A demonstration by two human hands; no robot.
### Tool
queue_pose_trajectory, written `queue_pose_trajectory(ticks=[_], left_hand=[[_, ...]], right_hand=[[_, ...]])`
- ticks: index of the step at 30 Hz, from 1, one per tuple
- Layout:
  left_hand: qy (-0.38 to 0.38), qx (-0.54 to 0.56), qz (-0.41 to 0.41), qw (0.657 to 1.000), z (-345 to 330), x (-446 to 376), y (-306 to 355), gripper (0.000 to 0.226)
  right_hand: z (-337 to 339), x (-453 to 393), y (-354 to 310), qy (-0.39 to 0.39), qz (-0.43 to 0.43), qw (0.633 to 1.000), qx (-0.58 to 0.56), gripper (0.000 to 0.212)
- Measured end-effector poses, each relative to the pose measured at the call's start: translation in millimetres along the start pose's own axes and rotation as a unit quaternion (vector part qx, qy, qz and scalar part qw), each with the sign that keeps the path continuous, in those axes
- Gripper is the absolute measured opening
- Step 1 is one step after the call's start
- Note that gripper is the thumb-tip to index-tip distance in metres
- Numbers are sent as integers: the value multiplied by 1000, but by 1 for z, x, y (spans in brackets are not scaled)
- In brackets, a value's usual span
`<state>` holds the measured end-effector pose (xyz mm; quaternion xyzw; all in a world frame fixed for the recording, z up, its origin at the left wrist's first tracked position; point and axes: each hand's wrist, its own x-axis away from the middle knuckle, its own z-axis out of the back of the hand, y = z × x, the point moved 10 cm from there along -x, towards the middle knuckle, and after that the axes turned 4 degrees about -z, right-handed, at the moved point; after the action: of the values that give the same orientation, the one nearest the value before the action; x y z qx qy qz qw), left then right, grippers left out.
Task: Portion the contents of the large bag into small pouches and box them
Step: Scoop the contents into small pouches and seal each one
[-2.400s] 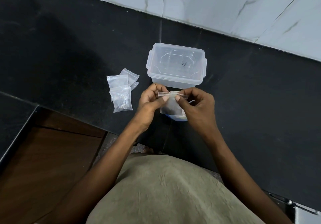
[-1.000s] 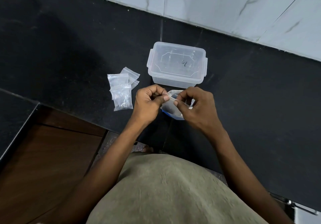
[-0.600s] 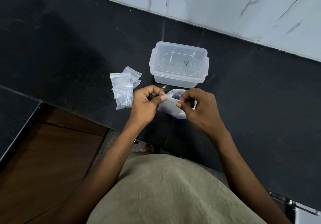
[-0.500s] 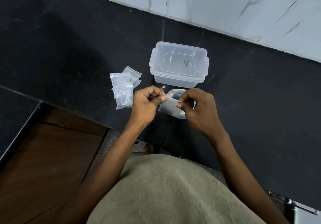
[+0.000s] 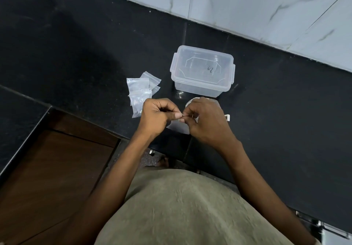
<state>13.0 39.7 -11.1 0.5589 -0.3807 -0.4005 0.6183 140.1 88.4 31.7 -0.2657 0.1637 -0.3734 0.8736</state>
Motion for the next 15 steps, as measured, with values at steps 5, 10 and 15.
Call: queue_pose_trajectory(ticks=[5,10,15], left_hand=[[62,-37,35,997,14,7,-3,32],[127,-55,55,989,43,10,-12,33],[163,-55,74,982,65,11,-21,34]], right_hand=[[-6,-4,0,7,-13,1000,7,5],[-16,-7,2,-5,-31,999,-21,9],[-26,-15,-1,-16,-46,998,-39,11]])
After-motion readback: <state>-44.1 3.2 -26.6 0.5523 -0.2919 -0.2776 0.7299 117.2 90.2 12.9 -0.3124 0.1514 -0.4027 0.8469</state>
